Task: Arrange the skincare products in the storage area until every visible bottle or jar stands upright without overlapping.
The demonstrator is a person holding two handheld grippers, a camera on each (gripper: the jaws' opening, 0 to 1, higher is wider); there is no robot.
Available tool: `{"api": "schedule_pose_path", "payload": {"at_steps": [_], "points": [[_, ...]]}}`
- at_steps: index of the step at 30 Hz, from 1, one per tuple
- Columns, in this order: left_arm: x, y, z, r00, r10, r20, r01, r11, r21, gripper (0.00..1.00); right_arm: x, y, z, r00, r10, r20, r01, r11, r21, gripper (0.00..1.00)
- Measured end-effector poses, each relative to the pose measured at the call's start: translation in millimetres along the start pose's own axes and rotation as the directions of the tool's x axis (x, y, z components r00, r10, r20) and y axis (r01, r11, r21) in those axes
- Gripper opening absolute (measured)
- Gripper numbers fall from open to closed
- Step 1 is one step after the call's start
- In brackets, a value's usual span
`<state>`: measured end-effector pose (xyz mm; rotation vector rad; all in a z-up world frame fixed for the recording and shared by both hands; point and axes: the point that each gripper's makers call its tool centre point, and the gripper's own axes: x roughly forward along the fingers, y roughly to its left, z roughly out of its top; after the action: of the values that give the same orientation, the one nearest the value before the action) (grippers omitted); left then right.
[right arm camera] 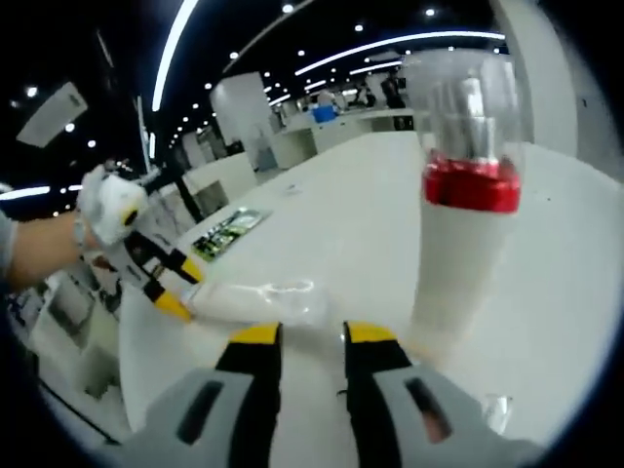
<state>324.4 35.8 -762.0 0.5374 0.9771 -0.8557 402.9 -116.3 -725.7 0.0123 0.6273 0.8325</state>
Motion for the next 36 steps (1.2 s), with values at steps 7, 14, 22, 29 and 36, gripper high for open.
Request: {"api": "schedule_pose_path", "payload": {"at_steps": [7,14,22,29,36], "points": [[-0.4,0.4,-0.1,0.998,-0.005,0.061,0.003,0.999,0.044,0.24,10.4,-0.4,2.0,0.999,-0.018,-0.028,0.017,0.999,-0.037,0.22],[-0.1,0.4,2.0,0.996,-0.015,0.085,0.008,0.996,0.083,0.24,17.5,7.2,-2.5,0.995,0.024,-0.099,-0.021,0.999,0.039,0.21],[-1.0,0.2,2.0,0.994,-0.015,0.104,0.006,0.996,0.089,0.24,8.6,5.0,4.1,0.995,0.015,-0.096,-0.008,0.997,0.071,0.13],[-2.4,-0.3,1.3,0.995,-0.006,0.104,-0.004,0.996,0.093,0.25,-1.7,11.2,21.2,0.999,0.044,-0.025,-0.042,0.994,0.099,0.06],[-2.1,-4.0,2.4,0.991,0.013,0.132,-0.022,0.998,0.066,0.25,-11.3,31.7,43.8,0.990,0.129,0.062,-0.138,0.978,0.157,0.06]]}}
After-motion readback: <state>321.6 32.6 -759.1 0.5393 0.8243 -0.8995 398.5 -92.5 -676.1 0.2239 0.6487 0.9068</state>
